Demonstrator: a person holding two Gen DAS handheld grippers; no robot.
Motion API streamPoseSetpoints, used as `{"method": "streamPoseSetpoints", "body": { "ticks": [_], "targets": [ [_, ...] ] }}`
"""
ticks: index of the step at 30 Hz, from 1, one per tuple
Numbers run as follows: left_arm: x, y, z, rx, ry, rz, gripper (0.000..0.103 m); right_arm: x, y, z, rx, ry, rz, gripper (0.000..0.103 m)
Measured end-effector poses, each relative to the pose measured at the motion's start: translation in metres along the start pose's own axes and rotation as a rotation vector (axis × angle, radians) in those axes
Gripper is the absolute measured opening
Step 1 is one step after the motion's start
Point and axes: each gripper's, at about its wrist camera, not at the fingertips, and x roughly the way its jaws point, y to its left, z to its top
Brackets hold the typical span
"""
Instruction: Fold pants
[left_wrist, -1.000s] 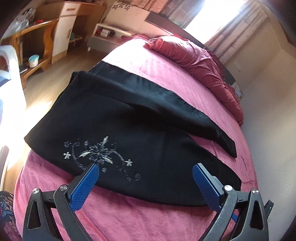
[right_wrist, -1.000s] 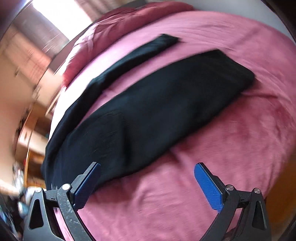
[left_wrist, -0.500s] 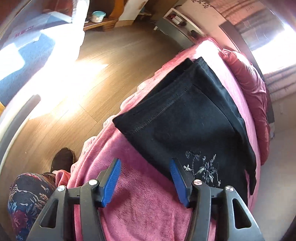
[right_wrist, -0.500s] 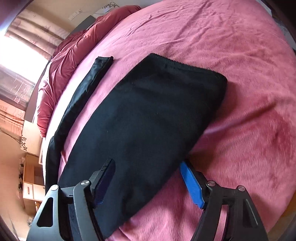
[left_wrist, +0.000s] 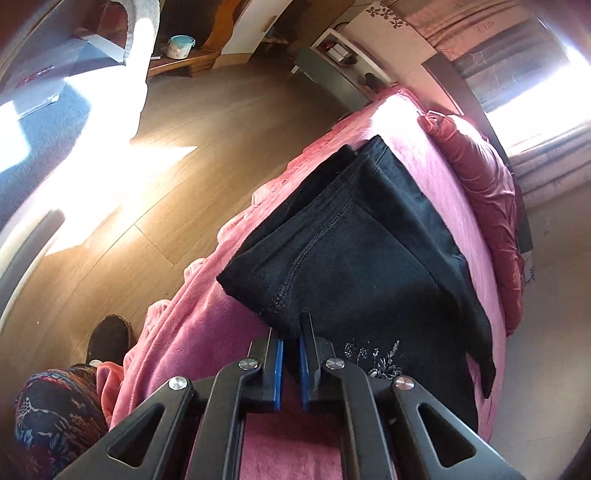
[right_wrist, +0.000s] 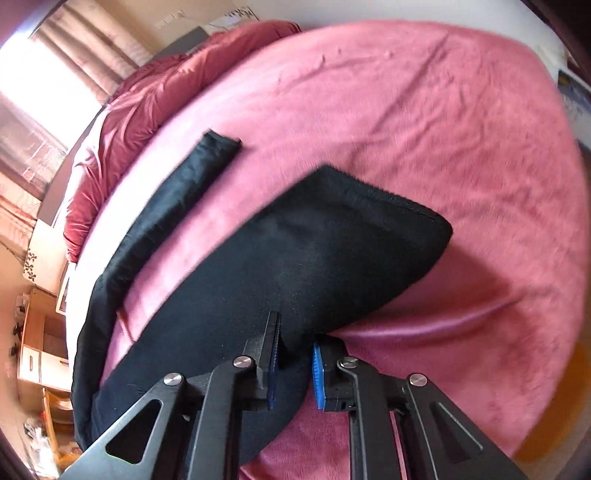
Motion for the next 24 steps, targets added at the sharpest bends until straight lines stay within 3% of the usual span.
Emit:
{"method": "streamPoseSetpoints", "body": {
  "ticks": [4, 8, 14, 16, 19, 20, 21, 24],
  "targets": [
    [-0.032, 0.001, -0.011, 0.022, 0.002, -0.015, 0.006, -0.024, -0.007, -0.002, -0.028, -0.025, -0.018, 0.014],
    [-0.048, 0.013, -0.034, 0.061, 0.030, 0.024, 0.006, -0.036, -0.032, -0.009, -0.007, -0.018, -0.056, 0.013],
    [-0.035, 0.042, -0.064, 0.049, 0.139, 0.102, 0.007, -0.035, -0.072, -0.030, 0.018, 0.041, -0.127, 0.013],
    [-0.031, 0.045, -0.067, 0.047, 0.169, 0.127, 0.015, -0.032, -0.077, -0.032, 0.028, 0.055, -0.119, 0.016],
    [-0.044, 0.044, -0.059, 0.061, 0.143, 0.165, 0.023, -0.035, -0.082, -0.029, 0.058, 0.049, -0.113, 0.040],
    [-0.051, 0.044, -0.055, 0.062, 0.128, 0.179, 0.023, -0.039, -0.084, -0.028, 0.056, 0.037, -0.140, 0.058],
    [-0.059, 0.044, -0.051, 0.065, 0.107, 0.197, 0.023, -0.046, -0.085, -0.029, 0.052, 0.012, -0.172, 0.065],
    [-0.080, 0.039, -0.025, 0.071, 0.022, 0.187, 0.023, -0.075, -0.078, -0.027, 0.018, -0.090, -0.241, 0.065]
  ]
}}
